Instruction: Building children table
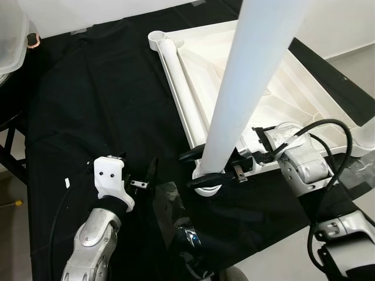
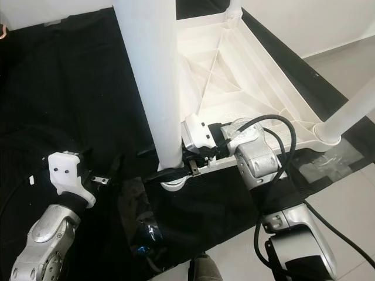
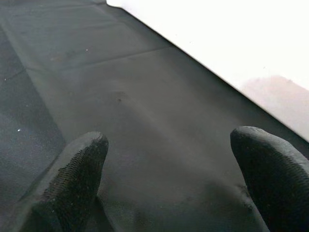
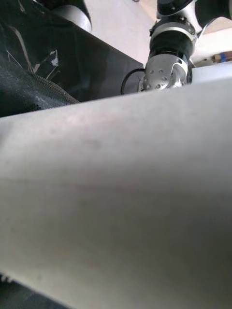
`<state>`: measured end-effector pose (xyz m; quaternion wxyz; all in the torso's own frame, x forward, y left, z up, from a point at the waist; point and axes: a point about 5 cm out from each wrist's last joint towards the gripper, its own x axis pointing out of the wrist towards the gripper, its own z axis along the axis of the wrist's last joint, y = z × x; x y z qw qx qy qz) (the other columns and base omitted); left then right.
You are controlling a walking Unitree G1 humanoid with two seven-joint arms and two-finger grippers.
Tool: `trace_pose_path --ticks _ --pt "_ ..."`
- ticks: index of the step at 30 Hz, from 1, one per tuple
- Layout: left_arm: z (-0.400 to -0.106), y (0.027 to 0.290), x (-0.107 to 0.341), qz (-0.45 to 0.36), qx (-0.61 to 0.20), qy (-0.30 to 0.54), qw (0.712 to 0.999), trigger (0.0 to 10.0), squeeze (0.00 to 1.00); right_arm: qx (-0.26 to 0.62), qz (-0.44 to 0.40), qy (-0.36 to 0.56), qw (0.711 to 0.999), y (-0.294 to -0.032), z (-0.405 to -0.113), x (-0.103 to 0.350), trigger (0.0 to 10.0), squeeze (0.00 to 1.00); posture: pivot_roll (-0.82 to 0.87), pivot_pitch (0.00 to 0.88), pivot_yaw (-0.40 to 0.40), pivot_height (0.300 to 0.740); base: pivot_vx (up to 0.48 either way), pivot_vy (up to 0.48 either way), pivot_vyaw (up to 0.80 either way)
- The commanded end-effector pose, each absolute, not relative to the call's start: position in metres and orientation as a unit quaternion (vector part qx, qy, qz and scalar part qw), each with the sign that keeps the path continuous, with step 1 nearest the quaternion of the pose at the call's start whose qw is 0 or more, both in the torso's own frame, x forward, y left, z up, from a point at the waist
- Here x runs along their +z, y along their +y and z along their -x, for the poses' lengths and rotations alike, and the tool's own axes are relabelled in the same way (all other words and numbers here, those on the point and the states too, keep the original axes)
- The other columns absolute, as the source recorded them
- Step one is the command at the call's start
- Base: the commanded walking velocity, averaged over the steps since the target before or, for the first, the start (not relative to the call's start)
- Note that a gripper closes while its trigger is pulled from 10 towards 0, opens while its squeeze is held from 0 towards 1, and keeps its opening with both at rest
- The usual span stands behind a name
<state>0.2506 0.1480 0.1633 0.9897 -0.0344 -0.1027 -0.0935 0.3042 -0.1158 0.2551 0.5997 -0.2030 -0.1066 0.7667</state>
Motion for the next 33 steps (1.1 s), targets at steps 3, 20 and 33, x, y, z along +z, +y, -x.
trace_pose_path --ticks 3,20,33 --pt "-0.249 0.15 0.159 0.031 -0.09 -0.091 0.991 10.0 0.0 0.764 0.185 -0.102 0.61 -0.121 -0.304 0.251 10.0 0.0 0.08 0.336 0.007 0.74 0.0 0.0 0.0" --pt "-0.249 0.149 0.16 0.031 -0.09 -0.09 0.991 10.0 0.0 0.73 0.122 -0.095 0.665 -0.117 -0.31 0.239 10.0 0.0 0.08 0.34 0.008 0.74 0.0 0.0 0.0" --pt "-0.249 0.149 0.159 0.029 -0.09 -0.088 0.992 10.0 0.0 0.746 0.264 -0.088 0.606 -0.109 -0.303 0.24 10.0 0.0 0.08 0.339 0.011 0.74 0.0 0.0 0.0"
